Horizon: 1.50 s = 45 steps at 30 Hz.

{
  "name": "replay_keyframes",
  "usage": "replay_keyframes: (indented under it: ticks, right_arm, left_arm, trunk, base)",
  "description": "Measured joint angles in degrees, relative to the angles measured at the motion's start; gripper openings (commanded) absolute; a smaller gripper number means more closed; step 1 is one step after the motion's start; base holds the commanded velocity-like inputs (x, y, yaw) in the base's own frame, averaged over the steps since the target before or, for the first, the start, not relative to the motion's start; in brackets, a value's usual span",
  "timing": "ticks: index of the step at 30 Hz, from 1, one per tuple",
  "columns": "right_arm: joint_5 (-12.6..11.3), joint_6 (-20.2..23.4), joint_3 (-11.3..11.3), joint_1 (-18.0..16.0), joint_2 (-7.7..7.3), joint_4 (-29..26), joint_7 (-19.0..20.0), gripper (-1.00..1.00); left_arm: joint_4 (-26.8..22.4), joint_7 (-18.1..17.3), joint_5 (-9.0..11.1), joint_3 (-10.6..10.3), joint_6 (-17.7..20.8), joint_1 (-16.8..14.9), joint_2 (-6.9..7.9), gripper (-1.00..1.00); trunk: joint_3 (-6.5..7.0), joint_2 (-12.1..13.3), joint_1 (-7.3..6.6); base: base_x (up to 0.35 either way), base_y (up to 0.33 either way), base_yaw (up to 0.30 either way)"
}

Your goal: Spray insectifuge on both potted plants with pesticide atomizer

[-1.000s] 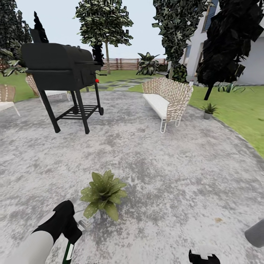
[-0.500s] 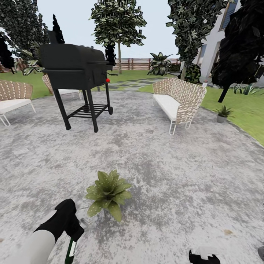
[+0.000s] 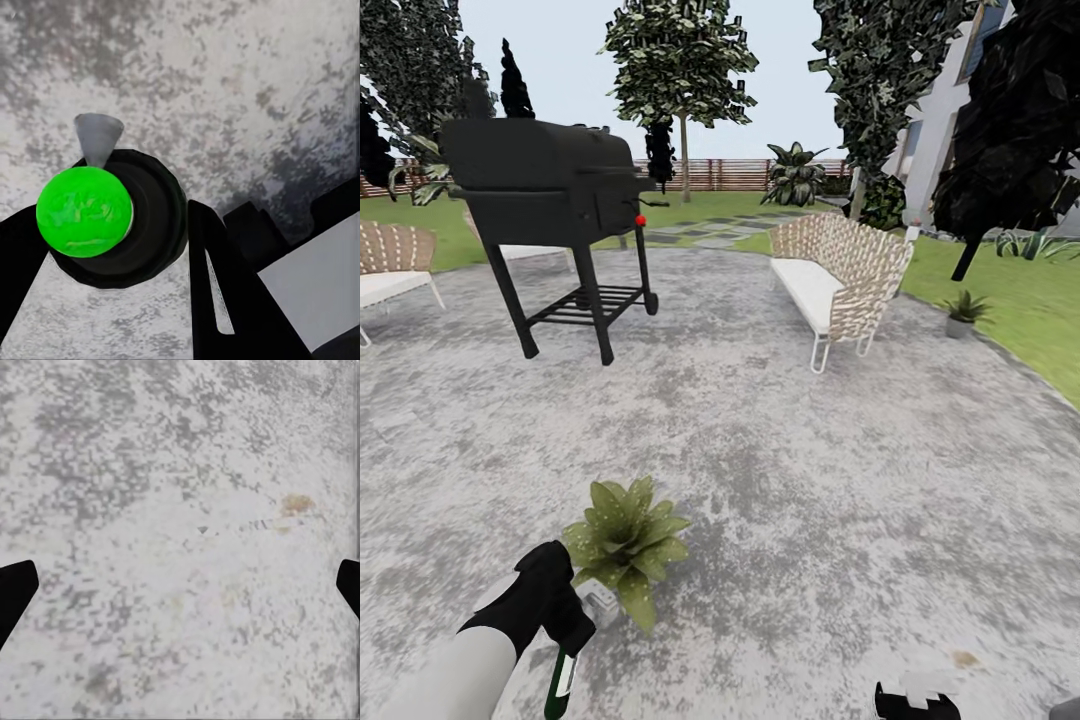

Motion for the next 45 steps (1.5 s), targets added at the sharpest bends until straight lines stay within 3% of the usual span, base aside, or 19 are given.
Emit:
replay_keyframes:
  ticks: [6, 23, 32, 45]
  right_arm:
    - [0.00, 0.00, 0.01, -0.03, 0.02, -0.05, -0.08, 1.00]
    - [0.00, -0.01, 0.00, -0.04, 0.04, -0.17, -0.07, 1.00]
    - [0.00, 0.01, 0.00, -0.03, 0.01, -0.18, -0.07, 1.00]
    - [-0.01, 0.00, -0.01, -0.02, 0.04, -0.18, -0.06, 1.00]
  left_arm:
    - [-0.07, 0.06, -0.09, -0.07, -0.01, 0.01, 0.08, -1.00]
    - [0.05, 0.26, -0.10, -0.03, 0.00, 0.09, 0.12, -1.00]
    - [0.05, 0.37, -0.11, -0.04, 0.00, 0.09, 0.08, -1.00]
    - [0.02, 0.22, -0.13, -0.01, 0.01, 0.09, 0.08, -1.00]
  trunk:
    - [0.00, 0.00, 0.03]
    - [0.00, 0.00, 0.03]
    - [0.00, 0.00, 0.05]
    - [0.00, 0.00, 0.02]
  base:
    - [0.006, -0.264, 0.122]
    - [-0.016, -0.025, 0.266]
    - [-0.230, -0.201, 0.025]
    - [-0.107, 0.043, 0.000]
